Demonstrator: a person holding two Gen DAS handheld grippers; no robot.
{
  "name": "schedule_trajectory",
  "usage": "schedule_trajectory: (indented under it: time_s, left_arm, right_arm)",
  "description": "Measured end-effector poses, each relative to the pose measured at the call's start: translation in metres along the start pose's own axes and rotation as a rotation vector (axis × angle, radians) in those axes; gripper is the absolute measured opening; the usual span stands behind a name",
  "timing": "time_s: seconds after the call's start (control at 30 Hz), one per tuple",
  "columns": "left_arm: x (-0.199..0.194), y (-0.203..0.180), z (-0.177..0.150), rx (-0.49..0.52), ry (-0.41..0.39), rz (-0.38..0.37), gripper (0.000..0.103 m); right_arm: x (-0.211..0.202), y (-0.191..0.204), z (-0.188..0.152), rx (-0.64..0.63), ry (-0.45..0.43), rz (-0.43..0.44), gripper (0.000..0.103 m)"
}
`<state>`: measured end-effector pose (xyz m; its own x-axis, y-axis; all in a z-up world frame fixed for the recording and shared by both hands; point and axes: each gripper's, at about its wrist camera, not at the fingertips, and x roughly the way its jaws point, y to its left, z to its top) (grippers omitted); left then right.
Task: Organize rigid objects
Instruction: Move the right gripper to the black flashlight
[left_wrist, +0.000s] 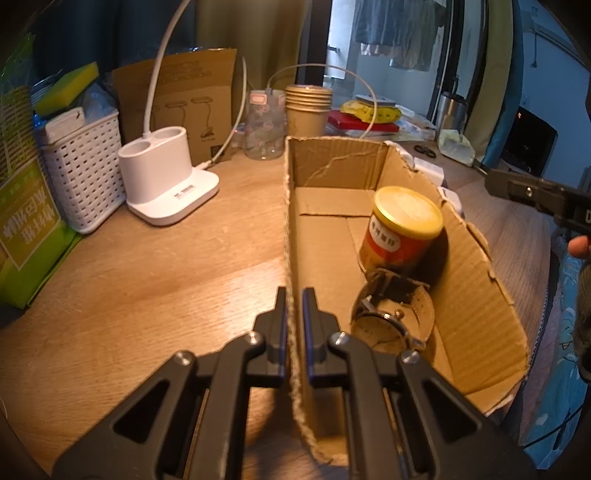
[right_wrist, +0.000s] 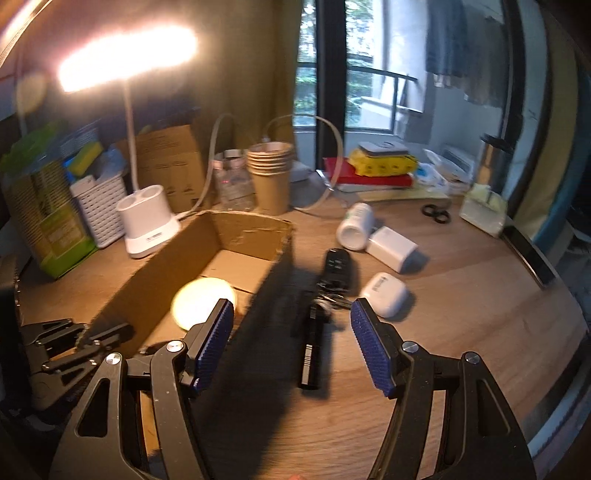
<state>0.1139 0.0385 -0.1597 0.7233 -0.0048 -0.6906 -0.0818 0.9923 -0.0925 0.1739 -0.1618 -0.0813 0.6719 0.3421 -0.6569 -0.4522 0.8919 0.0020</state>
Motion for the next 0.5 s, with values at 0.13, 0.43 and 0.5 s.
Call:
schedule_trajectory:
  time_s: [0.13,0.43,0.5]
  left_arm:
    - [0.001,0.000,0.000,0.001,0.003,0.002,0.007]
    - [0.002,0.002,0.000,0.000,0.010,0.003,0.007]
    - [0.002,0.002,0.000,0.002,0.010,0.003,0.007]
  right_arm:
    - [0.006,-0.016,-0.006,0.028,0.013,-0.023,0.069]
    - [0.033,-0.031,-0.021,0.059,0.066,-0.039,0.069]
    - [0.041,-0.032,-0.024,0.066,0.081,-0.033,0.069]
